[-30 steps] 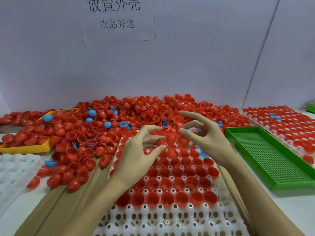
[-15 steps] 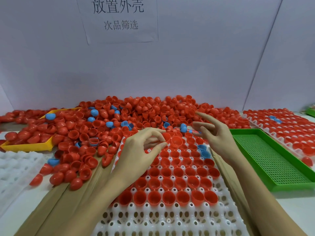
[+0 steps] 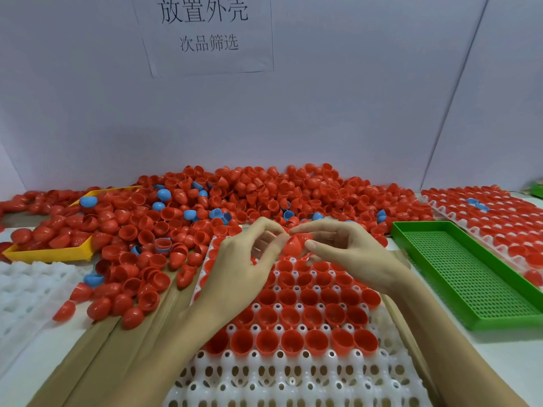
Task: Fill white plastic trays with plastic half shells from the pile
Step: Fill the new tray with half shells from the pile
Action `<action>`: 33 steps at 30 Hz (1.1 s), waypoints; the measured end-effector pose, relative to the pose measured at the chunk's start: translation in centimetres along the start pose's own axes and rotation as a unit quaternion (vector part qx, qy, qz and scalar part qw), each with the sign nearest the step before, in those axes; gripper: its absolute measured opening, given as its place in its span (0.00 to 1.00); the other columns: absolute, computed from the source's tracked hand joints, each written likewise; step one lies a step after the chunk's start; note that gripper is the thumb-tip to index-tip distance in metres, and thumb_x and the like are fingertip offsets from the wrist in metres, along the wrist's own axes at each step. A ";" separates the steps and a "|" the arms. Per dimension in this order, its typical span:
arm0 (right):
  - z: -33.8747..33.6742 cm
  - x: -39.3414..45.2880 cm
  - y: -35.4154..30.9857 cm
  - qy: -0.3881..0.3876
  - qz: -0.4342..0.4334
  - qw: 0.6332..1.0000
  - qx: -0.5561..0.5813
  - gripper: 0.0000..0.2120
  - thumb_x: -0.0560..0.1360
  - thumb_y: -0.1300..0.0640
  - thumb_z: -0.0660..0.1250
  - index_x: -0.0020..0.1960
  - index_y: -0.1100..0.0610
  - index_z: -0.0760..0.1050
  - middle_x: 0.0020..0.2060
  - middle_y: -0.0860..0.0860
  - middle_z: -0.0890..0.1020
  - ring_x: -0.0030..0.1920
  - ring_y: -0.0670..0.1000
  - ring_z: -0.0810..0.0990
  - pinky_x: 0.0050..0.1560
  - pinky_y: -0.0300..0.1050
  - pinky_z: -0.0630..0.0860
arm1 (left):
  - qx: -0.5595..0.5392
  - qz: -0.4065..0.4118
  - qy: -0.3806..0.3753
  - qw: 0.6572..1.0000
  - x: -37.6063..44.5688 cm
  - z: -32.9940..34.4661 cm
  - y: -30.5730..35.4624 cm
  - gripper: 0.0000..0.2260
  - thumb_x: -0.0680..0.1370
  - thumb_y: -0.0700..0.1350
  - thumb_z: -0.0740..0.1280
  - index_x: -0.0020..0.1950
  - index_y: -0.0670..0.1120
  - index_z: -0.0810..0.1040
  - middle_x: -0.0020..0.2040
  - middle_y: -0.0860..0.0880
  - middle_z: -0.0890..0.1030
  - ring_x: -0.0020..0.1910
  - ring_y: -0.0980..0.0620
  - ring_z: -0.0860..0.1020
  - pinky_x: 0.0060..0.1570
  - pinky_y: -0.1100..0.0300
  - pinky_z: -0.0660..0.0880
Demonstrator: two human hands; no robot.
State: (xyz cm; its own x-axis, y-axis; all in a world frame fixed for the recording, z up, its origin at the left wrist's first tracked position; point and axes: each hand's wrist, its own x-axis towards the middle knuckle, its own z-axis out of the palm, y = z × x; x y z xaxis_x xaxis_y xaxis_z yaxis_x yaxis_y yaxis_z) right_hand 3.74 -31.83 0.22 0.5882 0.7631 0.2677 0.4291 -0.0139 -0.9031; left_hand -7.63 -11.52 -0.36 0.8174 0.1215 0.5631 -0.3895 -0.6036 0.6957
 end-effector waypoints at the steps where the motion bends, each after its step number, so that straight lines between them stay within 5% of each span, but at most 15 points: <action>1: -0.1 0.0 0.0 -0.009 0.001 1.000 0.002 0.13 0.84 0.52 0.69 0.68 0.48 0.81 0.60 0.51 0.86 0.59 0.53 0.86 0.58 0.43 0.82 | -0.017 -0.008 -0.016 1.000 0.0 -0.1 0.1 0.04 0.82 0.47 0.68 0.56 0.56 0.80 0.42 0.56 0.84 0.43 0.54 0.85 0.46 0.61 0.80; 6: 0.1 0.0 0.3 -0.048 0.001 0.999 0.002 0.15 0.83 0.50 0.70 0.69 0.47 0.80 0.64 0.50 0.84 0.64 0.52 0.83 0.60 0.46 0.81 | -0.063 -0.050 -0.096 0.992 -0.1 -0.4 0.6 0.06 0.77 0.49 0.75 0.53 0.56 0.83 0.38 0.50 0.85 0.39 0.51 0.85 0.49 0.49 0.81; 11: -1.2 -0.1 0.6 -0.003 0.017 0.999 0.051 0.13 0.84 0.54 0.68 0.67 0.52 0.82 0.53 0.55 0.87 0.52 0.54 0.87 0.56 0.43 0.82 | -0.030 -0.039 -0.088 0.995 -0.3 0.0 1.7 0.03 0.75 0.50 0.74 0.48 0.55 0.84 0.36 0.54 0.85 0.34 0.54 0.83 0.44 0.56 0.81; 16: -3.4 -0.4 2.0 0.149 0.027 0.982 0.115 0.11 0.84 0.62 0.65 0.60 0.59 0.85 0.46 0.56 0.86 0.44 0.51 0.84 0.47 0.40 0.81 | 0.089 0.101 -0.185 0.974 -0.9 2.9 5.0 0.04 0.78 0.48 0.71 0.52 0.56 0.81 0.47 0.59 0.75 0.43 0.56 0.76 0.44 0.68 0.72; 22: -4.0 -0.6 2.9 0.209 0.039 0.965 0.151 0.12 0.83 0.65 0.63 0.56 0.60 0.85 0.42 0.56 0.85 0.39 0.50 0.83 0.46 0.43 0.77 | 0.203 0.262 -0.255 0.908 -1.2 8.5 7.4 0.05 0.79 0.46 0.65 0.51 0.46 0.78 0.53 0.50 0.74 0.49 0.54 0.67 0.51 0.60 0.68; 28: -4.1 -0.7 3.1 0.221 0.051 0.963 0.143 0.12 0.84 0.66 0.62 0.58 0.63 0.84 0.41 0.55 0.85 0.39 0.51 0.82 0.47 0.45 0.78 | 0.349 0.259 -0.279 0.856 -1.0 10.3 7.6 0.10 0.81 0.49 0.62 0.47 0.47 0.81 0.54 0.49 0.75 0.51 0.52 0.67 0.49 0.58 0.57; 30: -3.9 -0.6 3.0 0.217 0.053 0.965 0.140 0.12 0.84 0.66 0.62 0.58 0.63 0.84 0.41 0.55 0.85 0.39 0.51 0.82 0.47 0.46 0.78 | 0.353 0.248 -0.292 0.854 -0.6 10.2 7.7 0.11 0.82 0.51 0.63 0.48 0.46 0.81 0.55 0.50 0.76 0.49 0.54 0.63 0.49 0.59 0.59; 33: -4.0 -0.8 2.8 0.221 0.057 0.963 0.141 0.12 0.84 0.67 0.62 0.58 0.63 0.84 0.40 0.55 0.85 0.38 0.51 0.82 0.45 0.44 0.78 | 0.274 0.215 -0.305 0.886 -0.2 9.0 7.2 0.14 0.82 0.56 0.65 0.52 0.47 0.83 0.53 0.53 0.77 0.50 0.55 0.71 0.53 0.60 0.70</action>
State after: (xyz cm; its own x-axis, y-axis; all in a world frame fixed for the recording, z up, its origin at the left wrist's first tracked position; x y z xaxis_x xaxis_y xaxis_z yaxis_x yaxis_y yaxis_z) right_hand 7.23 -35.06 -1.13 0.8814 0.4168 0.2221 0.1776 0.1432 -0.9736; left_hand -6.78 -23.02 0.53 0.7856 -0.5605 0.2620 -0.5927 -0.8033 0.0588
